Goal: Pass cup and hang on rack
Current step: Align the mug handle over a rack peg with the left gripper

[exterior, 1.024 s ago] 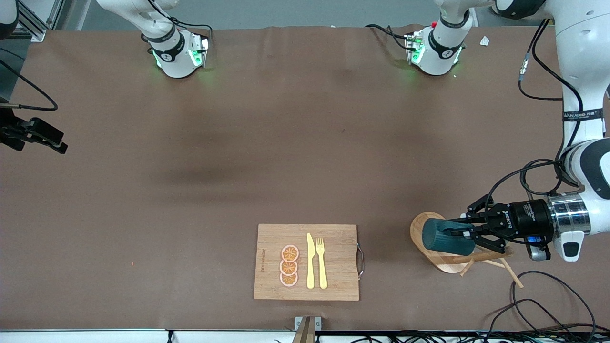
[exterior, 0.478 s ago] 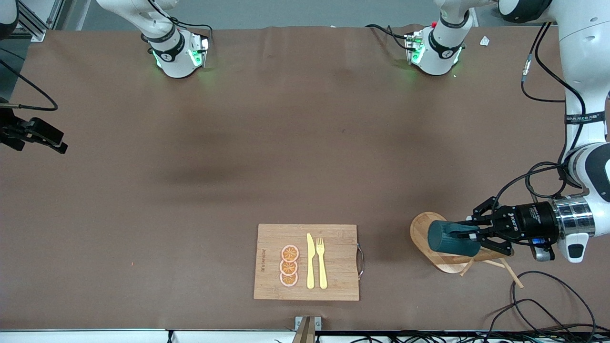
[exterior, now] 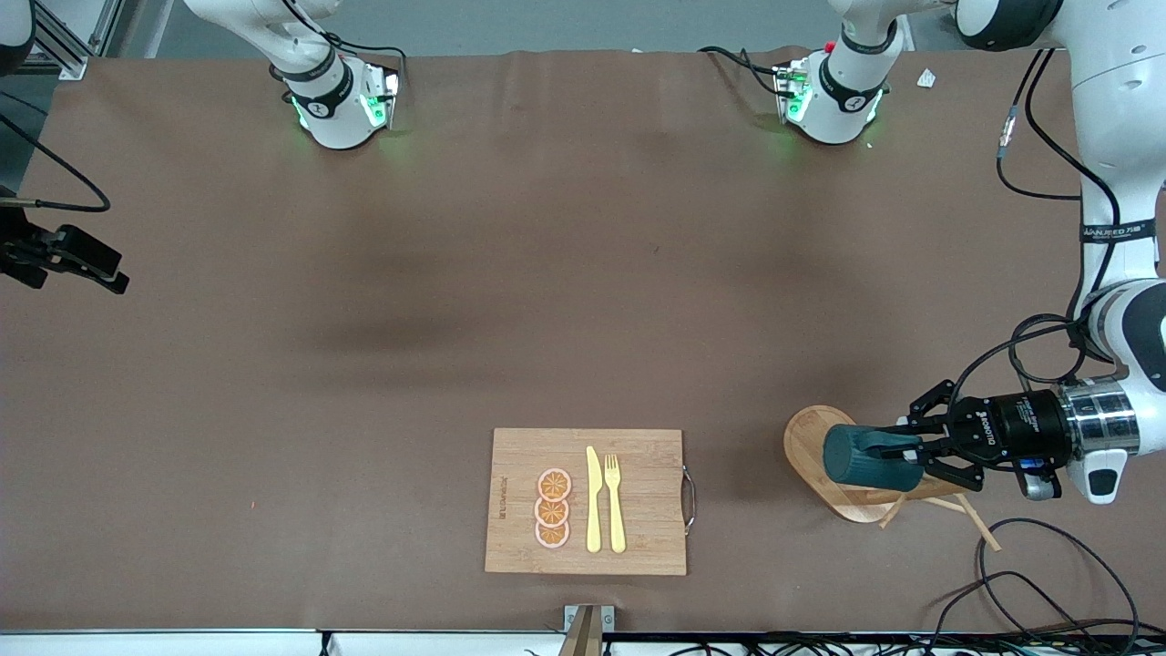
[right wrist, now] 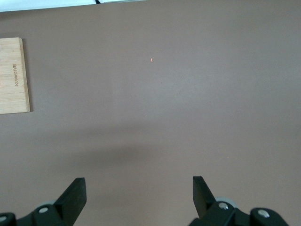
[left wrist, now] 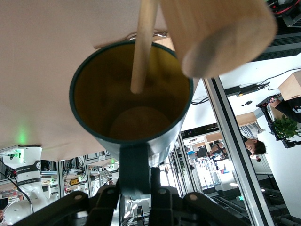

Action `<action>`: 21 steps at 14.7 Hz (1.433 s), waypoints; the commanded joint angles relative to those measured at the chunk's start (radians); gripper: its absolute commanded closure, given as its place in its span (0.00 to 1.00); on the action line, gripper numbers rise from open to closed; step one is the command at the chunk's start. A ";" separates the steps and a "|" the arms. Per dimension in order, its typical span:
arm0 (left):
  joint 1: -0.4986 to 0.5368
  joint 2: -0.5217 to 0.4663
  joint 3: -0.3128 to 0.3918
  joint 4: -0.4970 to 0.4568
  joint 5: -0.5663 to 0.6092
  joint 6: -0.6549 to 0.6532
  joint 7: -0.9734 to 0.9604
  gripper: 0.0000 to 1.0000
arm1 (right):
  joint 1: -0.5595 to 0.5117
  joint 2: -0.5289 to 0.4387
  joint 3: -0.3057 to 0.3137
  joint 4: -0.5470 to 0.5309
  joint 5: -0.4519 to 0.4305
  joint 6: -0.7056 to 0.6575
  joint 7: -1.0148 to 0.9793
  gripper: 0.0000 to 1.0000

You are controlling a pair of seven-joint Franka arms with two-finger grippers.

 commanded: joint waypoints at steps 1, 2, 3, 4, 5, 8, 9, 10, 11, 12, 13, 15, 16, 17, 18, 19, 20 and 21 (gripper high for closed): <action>0.013 0.009 -0.005 0.008 -0.027 -0.017 0.021 0.98 | 0.000 -0.023 0.003 -0.017 -0.021 -0.004 -0.006 0.00; 0.019 0.009 -0.005 0.008 -0.028 -0.018 0.021 0.98 | 0.000 -0.023 0.004 -0.017 -0.022 -0.004 -0.006 0.00; 0.028 0.011 -0.005 0.008 -0.037 -0.018 0.021 0.98 | 0.000 -0.023 0.004 -0.017 -0.022 -0.004 -0.006 0.00; 0.030 0.011 -0.005 0.008 -0.052 -0.018 0.023 0.98 | 0.000 -0.023 0.004 -0.017 -0.023 -0.004 -0.006 0.00; 0.030 0.012 -0.005 0.008 -0.054 -0.018 0.023 0.98 | 0.000 -0.023 0.004 -0.017 -0.021 -0.004 -0.006 0.00; 0.033 0.018 -0.005 0.008 -0.054 -0.032 0.027 0.98 | 0.000 -0.025 0.004 -0.017 -0.023 -0.004 -0.006 0.00; 0.039 0.020 -0.005 0.008 -0.054 -0.032 0.046 0.98 | 0.000 -0.025 0.004 -0.017 -0.023 -0.004 -0.006 0.00; 0.042 0.026 -0.005 0.008 -0.054 -0.037 0.061 0.98 | 0.000 -0.025 0.003 -0.017 -0.023 -0.004 -0.006 0.00; 0.045 0.031 -0.005 0.008 -0.054 -0.044 0.069 0.98 | 0.000 -0.025 0.004 -0.017 -0.023 -0.004 -0.006 0.00; 0.047 0.031 -0.004 0.008 -0.054 -0.045 0.078 0.97 | 0.000 -0.025 0.004 -0.017 -0.023 -0.004 -0.006 0.00; 0.047 0.031 -0.004 0.008 -0.054 -0.046 0.081 0.97 | 0.000 -0.023 0.004 -0.017 -0.023 -0.004 -0.006 0.00; 0.047 0.032 -0.004 0.008 -0.054 -0.046 0.089 0.97 | 0.000 -0.023 0.004 -0.017 -0.023 -0.004 -0.006 0.00; 0.048 0.038 -0.004 0.008 -0.054 -0.048 0.096 0.97 | 0.000 -0.023 0.004 -0.017 -0.023 -0.002 -0.006 0.00; 0.056 0.040 -0.004 0.008 -0.054 -0.048 0.104 0.97 | 0.000 -0.023 0.004 -0.017 -0.023 -0.002 -0.006 0.00; 0.059 0.041 -0.004 0.008 -0.054 -0.048 0.110 0.97 | 0.000 -0.023 0.003 -0.017 -0.023 -0.002 -0.006 0.00; 0.061 0.043 -0.004 0.008 -0.054 -0.048 0.110 0.97 | 0.000 -0.025 0.004 -0.017 -0.023 -0.004 -0.006 0.00; 0.061 0.047 -0.004 0.008 -0.054 -0.048 0.110 0.97 | 0.000 -0.023 0.003 -0.017 -0.023 -0.002 -0.006 0.00; 0.061 0.047 -0.004 0.008 -0.054 -0.048 0.113 0.97 | 0.000 -0.023 0.004 -0.017 -0.023 -0.002 -0.006 0.00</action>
